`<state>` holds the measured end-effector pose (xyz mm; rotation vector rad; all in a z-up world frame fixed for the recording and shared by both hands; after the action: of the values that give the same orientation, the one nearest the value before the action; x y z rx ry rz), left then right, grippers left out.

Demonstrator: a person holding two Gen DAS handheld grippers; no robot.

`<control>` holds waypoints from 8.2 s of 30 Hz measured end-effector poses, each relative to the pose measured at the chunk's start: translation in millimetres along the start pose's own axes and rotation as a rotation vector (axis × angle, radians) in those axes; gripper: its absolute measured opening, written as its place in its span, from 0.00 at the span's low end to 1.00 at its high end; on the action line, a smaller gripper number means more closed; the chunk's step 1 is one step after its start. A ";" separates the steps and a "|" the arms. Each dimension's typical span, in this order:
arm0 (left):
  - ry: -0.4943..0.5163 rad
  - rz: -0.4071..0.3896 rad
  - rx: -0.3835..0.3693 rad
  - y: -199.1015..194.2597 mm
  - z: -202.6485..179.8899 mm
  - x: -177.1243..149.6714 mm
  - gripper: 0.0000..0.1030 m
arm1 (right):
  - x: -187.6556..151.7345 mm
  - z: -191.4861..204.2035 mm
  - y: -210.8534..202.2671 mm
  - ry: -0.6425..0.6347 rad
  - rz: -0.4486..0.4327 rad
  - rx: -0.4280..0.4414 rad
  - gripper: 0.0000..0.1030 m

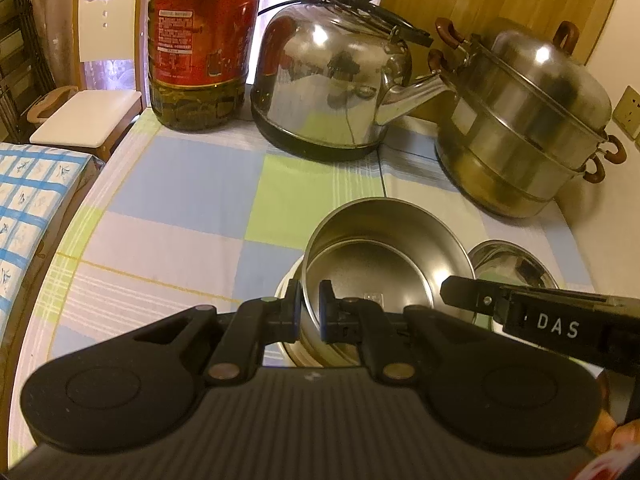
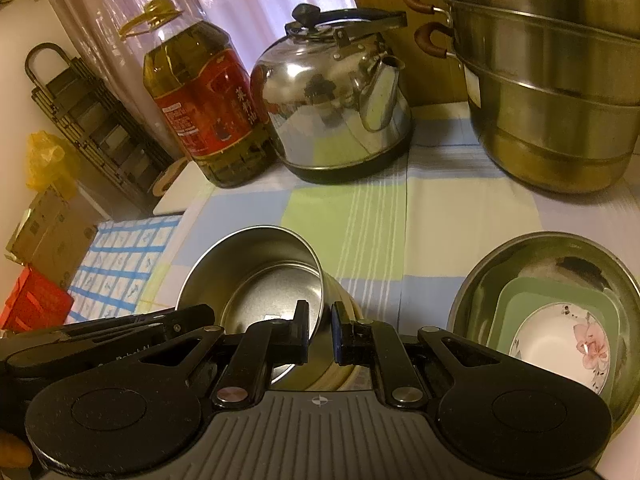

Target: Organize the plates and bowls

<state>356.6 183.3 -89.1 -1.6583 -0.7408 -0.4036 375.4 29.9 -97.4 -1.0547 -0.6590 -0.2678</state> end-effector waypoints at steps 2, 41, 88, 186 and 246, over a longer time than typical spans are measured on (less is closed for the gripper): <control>-0.002 0.004 0.001 2.0 0.6 -0.7 0.07 | -1.2 -0.9 2.0 0.003 0.006 0.000 0.11; 0.081 0.039 -0.034 21.9 7.2 -4.3 0.09 | -18.5 -1.8 19.9 0.083 0.008 -0.083 0.11; 0.109 0.065 0.073 -128.6 -62.5 -166.3 0.23 | -184.0 -39.3 -155.8 0.024 0.116 -0.083 0.56; 0.147 0.049 0.033 21.1 -1.7 -7.6 0.08 | -27.4 -25.8 14.8 0.060 -0.050 0.049 0.04; 0.016 0.169 -0.022 54.4 19.1 -10.8 0.22 | -20.9 -43.8 51.4 0.257 0.114 0.022 0.40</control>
<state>382.2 194.6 -140.6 -1.7219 -0.5804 -0.3057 401.3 14.6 -161.3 -1.0124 -0.3694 -0.2905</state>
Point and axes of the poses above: each gripper's, at about its wrist camera, not at the fingertips, and y roughly the way its jaws point, z to its left, x to its top, the point moved 5 cm from there along y, roughly the way its jaws point, and after that the axes turned 2 degrees about -x, right-handed, at the moved point
